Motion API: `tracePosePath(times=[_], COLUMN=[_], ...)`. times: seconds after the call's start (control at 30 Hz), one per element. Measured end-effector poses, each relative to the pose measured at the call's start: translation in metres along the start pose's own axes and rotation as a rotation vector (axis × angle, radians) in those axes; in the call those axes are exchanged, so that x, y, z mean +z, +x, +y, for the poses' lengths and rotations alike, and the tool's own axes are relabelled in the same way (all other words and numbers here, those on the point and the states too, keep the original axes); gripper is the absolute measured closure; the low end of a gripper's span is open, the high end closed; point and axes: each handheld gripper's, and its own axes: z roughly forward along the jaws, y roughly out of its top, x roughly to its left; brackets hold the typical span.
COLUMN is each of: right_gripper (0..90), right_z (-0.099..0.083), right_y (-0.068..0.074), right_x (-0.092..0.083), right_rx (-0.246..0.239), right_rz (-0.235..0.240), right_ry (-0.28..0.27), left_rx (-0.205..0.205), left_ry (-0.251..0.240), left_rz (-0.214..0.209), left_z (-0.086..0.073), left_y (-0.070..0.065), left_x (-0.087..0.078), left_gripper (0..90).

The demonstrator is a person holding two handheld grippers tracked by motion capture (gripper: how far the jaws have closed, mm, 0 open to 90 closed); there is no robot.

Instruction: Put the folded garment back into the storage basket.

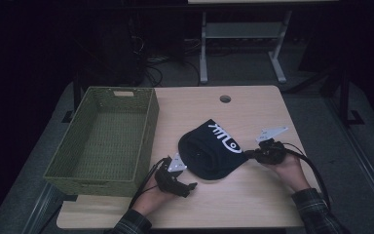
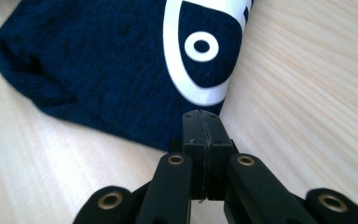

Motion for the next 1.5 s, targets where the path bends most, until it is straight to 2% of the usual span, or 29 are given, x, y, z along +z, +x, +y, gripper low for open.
tracePosePath(times=[0.37,0.63,0.73,0.8,0.87,1.07,1.2,1.5], right_gripper=[83.8,61.9,49.9,39.6,34.0,17.4,14.8,13.6], right_z=[-0.032,-0.061,-0.071,-0.080,-0.085,-0.095,-0.097,-0.096], right_y=[0.007,0.019,0.023,0.026,0.026,0.026,0.029,0.028], right_x=[-0.037,-0.053,-0.054,-0.052,-0.050,-0.043,-0.039,-0.039], right_rx=[0.066,0.110,0.133,0.127,0.136,0.160,0.148,0.144], right_rz=[-0.062,-0.129,-0.141,-0.183,-0.189,-0.204,-0.199,-0.194], right_ry=[-0.050,-0.069,-0.084,-0.087,-0.089,-0.066,-0.086,-0.080], left_rx=[-0.004,-0.005,-0.004,-0.002,-0.003,-0.020,-0.016,-0.004], left_ry=[-0.003,-0.004,-0.004,-0.004,-0.004,0.063,0.089,0.098], left_rz=[0.000,0.000,0.002,0.001,0.000,0.020,0.009,0.012], left_z=[0.000,0.000,0.000,0.000,0.000,0.006,0.010,0.028], left_y=[0.000,0.000,0.000,0.000,0.000,-0.001,-0.002,-0.001], left_x=[0.000,0.000,0.000,0.000,0.000,-0.002,-0.005,-0.013], left_gripper=[12.1,12.1,12.1,12.1,12.1,12.6,12.7,12.8])
